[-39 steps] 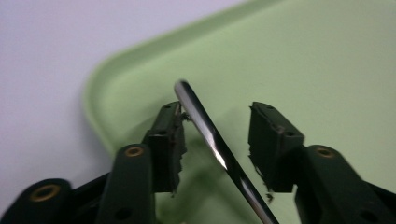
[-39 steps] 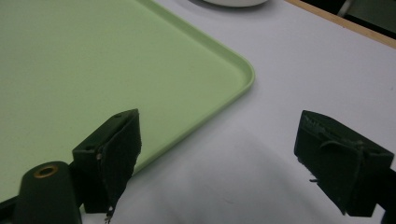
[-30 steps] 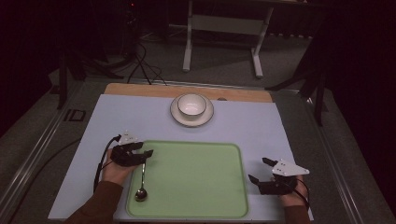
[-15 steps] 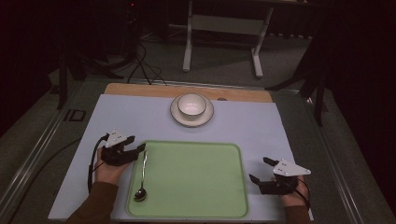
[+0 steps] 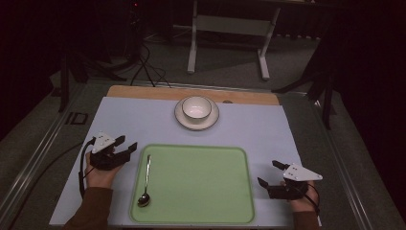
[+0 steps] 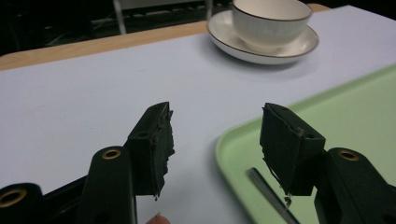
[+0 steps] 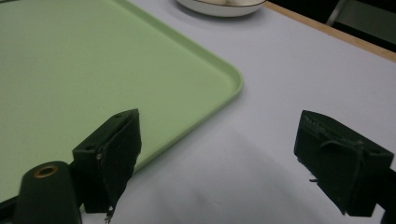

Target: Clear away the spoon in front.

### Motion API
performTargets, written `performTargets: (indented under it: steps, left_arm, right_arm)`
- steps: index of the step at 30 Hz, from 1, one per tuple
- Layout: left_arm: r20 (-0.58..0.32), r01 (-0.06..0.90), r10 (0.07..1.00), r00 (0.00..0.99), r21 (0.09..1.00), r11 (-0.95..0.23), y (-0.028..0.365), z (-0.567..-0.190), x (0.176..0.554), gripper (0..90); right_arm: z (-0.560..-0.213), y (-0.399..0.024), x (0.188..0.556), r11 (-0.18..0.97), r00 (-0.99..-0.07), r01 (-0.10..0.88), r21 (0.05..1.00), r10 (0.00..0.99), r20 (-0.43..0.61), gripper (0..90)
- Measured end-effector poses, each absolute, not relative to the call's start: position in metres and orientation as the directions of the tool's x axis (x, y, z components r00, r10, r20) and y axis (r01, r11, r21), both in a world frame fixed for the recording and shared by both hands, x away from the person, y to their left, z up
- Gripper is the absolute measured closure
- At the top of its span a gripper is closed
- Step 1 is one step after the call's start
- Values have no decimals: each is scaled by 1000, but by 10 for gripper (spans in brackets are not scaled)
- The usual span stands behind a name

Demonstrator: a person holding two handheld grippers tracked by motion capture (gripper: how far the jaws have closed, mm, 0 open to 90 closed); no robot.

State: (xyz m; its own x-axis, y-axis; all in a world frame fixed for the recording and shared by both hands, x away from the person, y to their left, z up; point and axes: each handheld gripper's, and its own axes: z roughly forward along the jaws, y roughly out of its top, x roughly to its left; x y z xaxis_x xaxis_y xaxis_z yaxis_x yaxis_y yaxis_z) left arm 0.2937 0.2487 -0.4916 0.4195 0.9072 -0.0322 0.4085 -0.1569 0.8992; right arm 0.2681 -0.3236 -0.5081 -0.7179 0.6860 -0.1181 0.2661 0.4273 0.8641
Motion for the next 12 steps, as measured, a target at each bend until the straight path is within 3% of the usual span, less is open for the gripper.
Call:
performTargets:
  steps: [12]
  left_arm:
    - [34, 417, 937, 347, 890, -186, 257, -498, 299, 433]
  right_arm:
    - [-507, -331, 269, 400, -695, 267, 877, 711, -113, 146]
